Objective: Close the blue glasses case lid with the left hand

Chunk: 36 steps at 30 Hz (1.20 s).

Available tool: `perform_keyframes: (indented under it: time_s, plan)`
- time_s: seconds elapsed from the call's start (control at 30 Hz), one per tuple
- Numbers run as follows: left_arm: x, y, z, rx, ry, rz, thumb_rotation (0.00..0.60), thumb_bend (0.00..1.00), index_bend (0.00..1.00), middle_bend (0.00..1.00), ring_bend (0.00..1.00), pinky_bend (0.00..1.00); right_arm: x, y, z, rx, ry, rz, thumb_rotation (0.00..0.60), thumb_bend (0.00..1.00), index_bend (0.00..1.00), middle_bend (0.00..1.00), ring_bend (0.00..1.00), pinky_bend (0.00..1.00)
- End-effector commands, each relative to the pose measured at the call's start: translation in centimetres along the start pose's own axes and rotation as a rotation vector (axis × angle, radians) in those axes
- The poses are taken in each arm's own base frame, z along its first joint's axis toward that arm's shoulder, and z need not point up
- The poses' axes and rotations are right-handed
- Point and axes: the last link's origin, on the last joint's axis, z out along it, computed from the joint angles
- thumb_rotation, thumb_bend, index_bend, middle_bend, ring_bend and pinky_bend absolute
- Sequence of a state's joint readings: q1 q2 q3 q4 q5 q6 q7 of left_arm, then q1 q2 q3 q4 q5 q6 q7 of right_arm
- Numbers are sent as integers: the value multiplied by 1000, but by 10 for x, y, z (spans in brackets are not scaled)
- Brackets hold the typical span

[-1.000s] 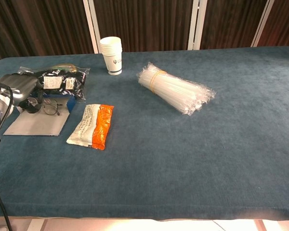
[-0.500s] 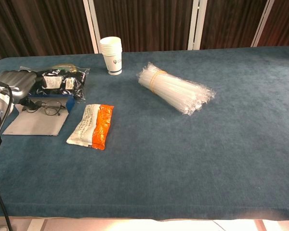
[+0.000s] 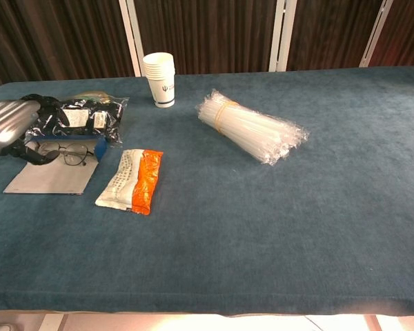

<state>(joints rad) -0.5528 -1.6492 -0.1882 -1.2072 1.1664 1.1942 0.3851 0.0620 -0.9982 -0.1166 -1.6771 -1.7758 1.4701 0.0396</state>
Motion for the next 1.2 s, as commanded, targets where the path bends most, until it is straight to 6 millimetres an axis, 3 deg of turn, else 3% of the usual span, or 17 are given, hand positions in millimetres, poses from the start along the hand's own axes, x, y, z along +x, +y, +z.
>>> perform_keyframes:
  time_s: [0.03,0.13,0.5,0.9,1.2]
  plan:
    - [8,-21,-42,-47,-125,24,600,295,325,45,4,122,-3,-3,-1,15,-12,-7,600,271,0,0,0,0]
    - [9,-27,-43,-40,-183,71,600,294,285,2,0,97,-6,-6,-1,24,-23,-10,600,272,0,0,0,0]
    - [-4,-40,-41,1,-287,168,600,293,186,0,0,73,-8,-8,0,31,-30,-18,600,271,0,0,0,0]
    - [-12,-48,-27,41,-275,203,600,303,279,0,0,73,-10,-9,0,30,-32,-25,600,271,0,0,0,0]
    - [-19,-49,-25,48,-310,211,600,303,273,0,0,73,-9,-8,1,29,-29,-22,600,271,0,0,0,0]
